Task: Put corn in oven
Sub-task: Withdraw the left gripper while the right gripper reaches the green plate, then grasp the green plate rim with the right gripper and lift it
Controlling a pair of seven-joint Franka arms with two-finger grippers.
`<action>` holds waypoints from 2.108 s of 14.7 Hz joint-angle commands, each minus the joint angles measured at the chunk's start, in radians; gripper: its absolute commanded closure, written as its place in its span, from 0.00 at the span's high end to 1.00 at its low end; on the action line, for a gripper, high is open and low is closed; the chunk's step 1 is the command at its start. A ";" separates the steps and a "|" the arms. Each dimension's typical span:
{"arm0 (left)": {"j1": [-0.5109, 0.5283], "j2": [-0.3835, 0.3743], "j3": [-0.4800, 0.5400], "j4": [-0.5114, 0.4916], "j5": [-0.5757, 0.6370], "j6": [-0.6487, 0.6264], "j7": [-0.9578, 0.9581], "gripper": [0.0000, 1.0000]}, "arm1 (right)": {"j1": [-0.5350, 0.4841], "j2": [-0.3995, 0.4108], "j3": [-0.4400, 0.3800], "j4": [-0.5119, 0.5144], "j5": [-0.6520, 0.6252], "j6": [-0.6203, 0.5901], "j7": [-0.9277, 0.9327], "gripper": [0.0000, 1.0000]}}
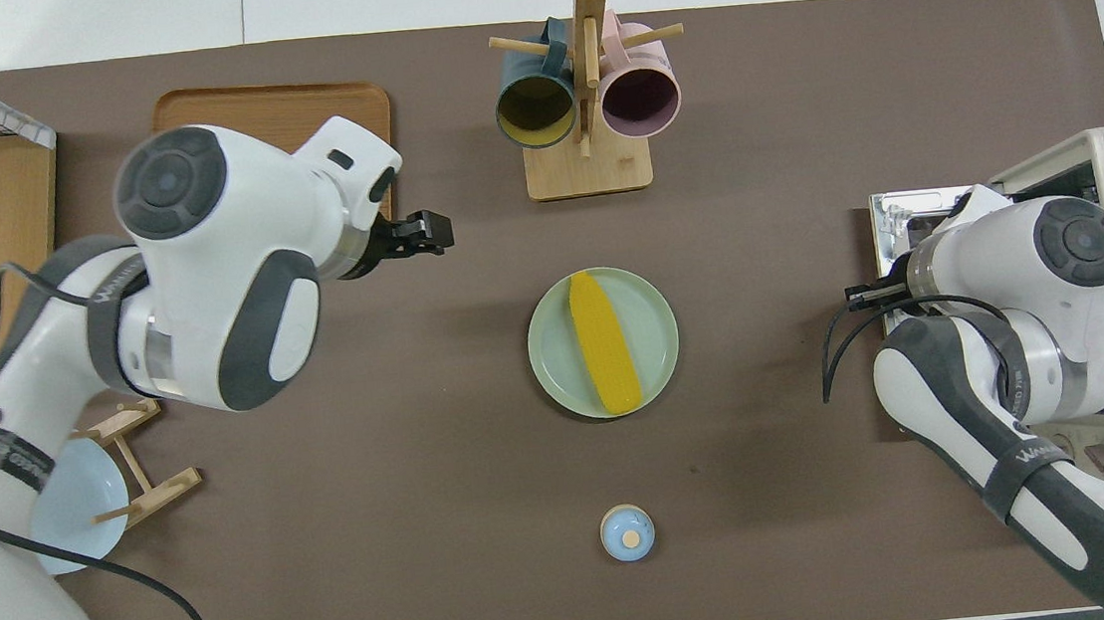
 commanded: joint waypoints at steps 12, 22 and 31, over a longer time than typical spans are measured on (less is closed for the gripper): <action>0.129 -0.274 -0.012 -0.017 0.060 -0.370 0.174 1.00 | 0.407 0.010 -0.007 0.313 0.051 -0.250 0.531 0.67; 0.121 -0.238 -0.014 0.073 0.050 -0.460 0.197 1.00 | 0.693 0.226 -0.010 0.434 -0.012 -0.085 0.855 0.63; 0.139 -0.225 -0.018 0.079 0.050 -0.427 0.243 1.00 | 0.696 0.250 -0.008 0.387 -0.102 -0.050 0.859 0.51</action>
